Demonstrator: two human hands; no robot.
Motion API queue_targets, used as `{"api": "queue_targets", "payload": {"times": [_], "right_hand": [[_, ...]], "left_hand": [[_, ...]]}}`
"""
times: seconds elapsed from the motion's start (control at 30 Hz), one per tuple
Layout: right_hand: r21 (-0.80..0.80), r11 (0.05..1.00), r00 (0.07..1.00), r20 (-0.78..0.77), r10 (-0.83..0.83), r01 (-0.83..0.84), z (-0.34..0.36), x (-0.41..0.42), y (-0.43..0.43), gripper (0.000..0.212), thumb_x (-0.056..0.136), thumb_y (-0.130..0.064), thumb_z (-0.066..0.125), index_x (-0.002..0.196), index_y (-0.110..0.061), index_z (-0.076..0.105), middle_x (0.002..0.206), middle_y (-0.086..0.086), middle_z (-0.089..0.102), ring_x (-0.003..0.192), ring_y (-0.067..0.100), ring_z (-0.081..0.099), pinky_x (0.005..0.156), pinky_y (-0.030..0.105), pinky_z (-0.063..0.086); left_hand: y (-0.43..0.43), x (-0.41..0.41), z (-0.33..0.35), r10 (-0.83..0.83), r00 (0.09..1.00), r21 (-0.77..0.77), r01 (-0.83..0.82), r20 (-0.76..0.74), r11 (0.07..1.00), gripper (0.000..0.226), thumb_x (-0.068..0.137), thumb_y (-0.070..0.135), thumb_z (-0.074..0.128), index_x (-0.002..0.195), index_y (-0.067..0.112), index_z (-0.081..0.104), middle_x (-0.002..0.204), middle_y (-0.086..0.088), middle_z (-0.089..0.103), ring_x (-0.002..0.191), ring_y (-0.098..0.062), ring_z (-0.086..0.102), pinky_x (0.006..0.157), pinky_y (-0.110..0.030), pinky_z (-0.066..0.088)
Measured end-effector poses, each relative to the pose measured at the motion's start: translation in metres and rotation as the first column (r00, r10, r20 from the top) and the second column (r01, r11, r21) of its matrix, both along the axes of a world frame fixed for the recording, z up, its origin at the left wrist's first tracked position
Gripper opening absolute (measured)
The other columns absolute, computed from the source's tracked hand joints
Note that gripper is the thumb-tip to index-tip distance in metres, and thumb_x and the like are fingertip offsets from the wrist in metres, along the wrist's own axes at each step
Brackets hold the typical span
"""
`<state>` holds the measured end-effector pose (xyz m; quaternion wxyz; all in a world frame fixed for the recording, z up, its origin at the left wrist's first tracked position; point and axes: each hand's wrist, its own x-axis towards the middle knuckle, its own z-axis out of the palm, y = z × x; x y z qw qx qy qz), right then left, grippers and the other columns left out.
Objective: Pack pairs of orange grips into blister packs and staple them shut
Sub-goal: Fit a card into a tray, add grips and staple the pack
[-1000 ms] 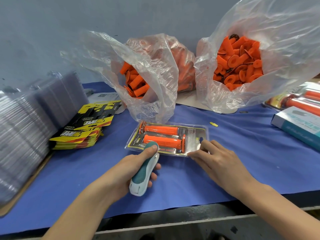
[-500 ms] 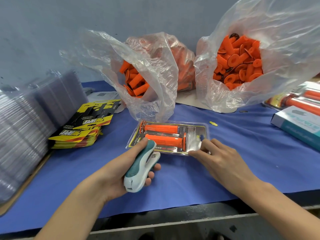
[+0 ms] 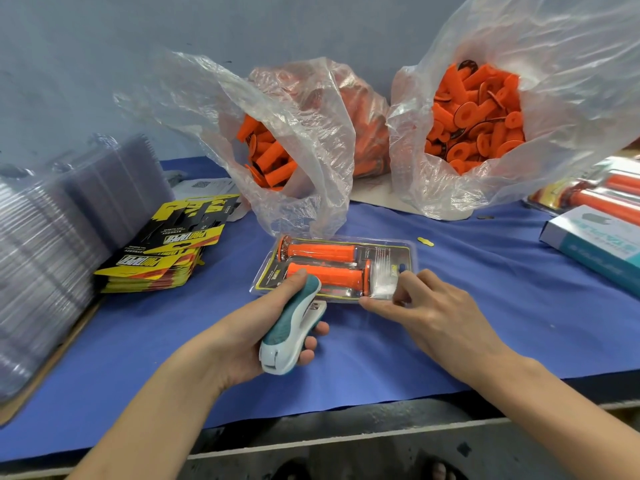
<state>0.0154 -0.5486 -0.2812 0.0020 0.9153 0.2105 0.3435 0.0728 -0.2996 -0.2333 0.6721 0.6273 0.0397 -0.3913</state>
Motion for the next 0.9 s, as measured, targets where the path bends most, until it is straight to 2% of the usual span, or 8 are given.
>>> {"api": "queue_targets", "payload": {"times": [0.07,0.13,0.37,0.6,0.77,0.9], "right_hand": [[0.033,0.999,0.999,-0.031,-0.012,0.013,0.002,0.000,0.001,0.060,0.071,0.007,0.068,0.115,-0.034,0.073,0.079,0.003,0.056,0.061,0.023,0.048,0.040,0.031,0.042],[0.050,0.999,0.999,-0.050,-0.018,0.020,0.004,0.000,0.002,0.064,0.065,0.007,0.074,0.114,-0.034,0.074,0.078,0.004,0.056,0.061,0.024,0.048,0.038,0.031,0.041],[0.047,0.999,0.999,-0.041,0.030,-0.028,0.005,0.000,0.004,0.061,0.063,0.010,0.074,0.108,-0.032,0.075,0.077,0.001,0.056,0.060,0.023,0.048,0.046,0.028,0.038],[0.056,0.998,0.997,-0.068,0.020,-0.016,0.004,0.001,0.001,0.060,0.065,0.008,0.073,0.110,-0.032,0.075,0.080,0.001,0.058,0.061,0.024,0.050,0.043,0.029,0.039],[0.056,0.998,0.999,-0.044,0.026,-0.024,0.004,0.001,0.000,0.054,0.075,0.005,0.058,0.110,-0.033,0.075,0.080,0.001,0.057,0.061,0.024,0.050,0.045,0.029,0.039],[0.055,0.998,0.999,-0.050,0.019,-0.017,0.003,0.001,-0.002,0.056,0.072,0.005,0.066,0.111,-0.034,0.074,0.080,0.001,0.057,0.062,0.025,0.051,0.046,0.029,0.039]], "left_hand": [[0.000,0.001,0.001,-0.017,1.000,-0.020,0.017,-0.014,1.000,0.057,0.083,0.065,0.061,0.107,0.014,0.067,0.093,-0.016,0.067,0.058,-0.020,0.061,0.053,-0.028,0.055],[0.000,0.003,0.001,-0.009,1.000,-0.029,0.008,-0.005,1.000,0.056,0.082,0.066,0.061,0.105,0.014,0.067,0.092,-0.015,0.068,0.058,-0.019,0.061,0.053,-0.028,0.055],[-0.007,0.010,-0.004,0.028,0.999,-0.002,-0.028,0.015,1.000,0.059,0.078,0.066,0.065,0.105,0.014,0.067,0.092,-0.015,0.068,0.060,-0.021,0.061,0.053,-0.028,0.054],[-0.011,0.011,-0.012,0.065,0.998,-0.026,-0.064,0.026,0.998,0.054,0.080,0.060,0.067,0.102,0.010,0.069,0.091,-0.015,0.069,0.059,-0.019,0.062,0.048,-0.027,0.051],[-0.016,0.009,-0.015,0.089,0.995,-0.020,-0.088,0.053,0.996,0.051,0.084,0.055,0.066,0.104,0.008,0.069,0.089,-0.015,0.070,0.057,-0.018,0.062,0.048,-0.026,0.052],[-0.018,0.009,-0.016,0.098,0.993,-0.026,-0.096,0.073,0.995,0.047,0.087,0.052,0.065,0.104,0.009,0.069,0.089,-0.014,0.070,0.057,-0.018,0.061,0.047,-0.027,0.051]]}}
